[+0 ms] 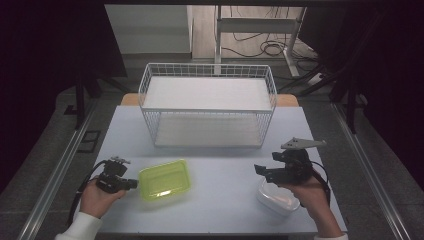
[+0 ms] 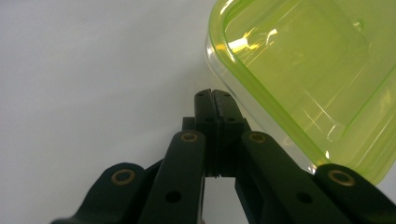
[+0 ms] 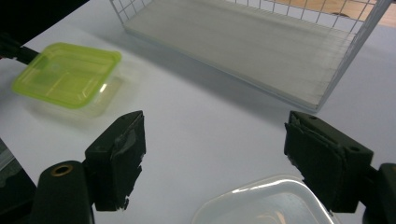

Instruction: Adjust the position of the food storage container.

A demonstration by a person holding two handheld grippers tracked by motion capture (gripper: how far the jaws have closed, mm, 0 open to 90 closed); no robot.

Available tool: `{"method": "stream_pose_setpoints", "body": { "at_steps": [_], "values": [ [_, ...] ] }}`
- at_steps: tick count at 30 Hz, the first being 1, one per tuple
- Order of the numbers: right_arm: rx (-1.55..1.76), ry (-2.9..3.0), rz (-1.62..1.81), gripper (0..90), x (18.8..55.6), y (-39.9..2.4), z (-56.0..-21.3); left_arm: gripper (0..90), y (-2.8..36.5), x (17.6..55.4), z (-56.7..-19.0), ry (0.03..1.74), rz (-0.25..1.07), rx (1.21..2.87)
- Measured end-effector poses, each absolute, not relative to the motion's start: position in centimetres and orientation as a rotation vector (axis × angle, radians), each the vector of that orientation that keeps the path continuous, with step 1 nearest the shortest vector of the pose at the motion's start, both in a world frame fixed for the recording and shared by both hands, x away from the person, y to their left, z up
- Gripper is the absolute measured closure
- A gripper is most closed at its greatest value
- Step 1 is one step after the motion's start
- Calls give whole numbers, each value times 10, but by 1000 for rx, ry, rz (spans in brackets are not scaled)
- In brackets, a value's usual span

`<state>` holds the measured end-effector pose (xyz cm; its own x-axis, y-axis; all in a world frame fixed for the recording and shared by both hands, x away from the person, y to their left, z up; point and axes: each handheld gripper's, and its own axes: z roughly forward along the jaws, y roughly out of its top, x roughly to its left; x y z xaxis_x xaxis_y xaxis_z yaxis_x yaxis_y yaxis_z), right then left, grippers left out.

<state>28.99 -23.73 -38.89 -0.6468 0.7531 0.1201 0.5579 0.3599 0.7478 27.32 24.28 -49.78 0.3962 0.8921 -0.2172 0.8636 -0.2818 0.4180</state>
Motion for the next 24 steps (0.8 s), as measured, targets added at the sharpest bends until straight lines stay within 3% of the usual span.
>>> {"method": "stream_pose_setpoints", "body": {
  "at_steps": [19,24],
  "values": [
    [1154,2390,1182,205,283,-227,-383,900,180,309,-500,1415,45,2220],
    [1159,2385,1179,205,283,-227,-384,900,179,309,-501,1414,70,2206]
  ]
}}
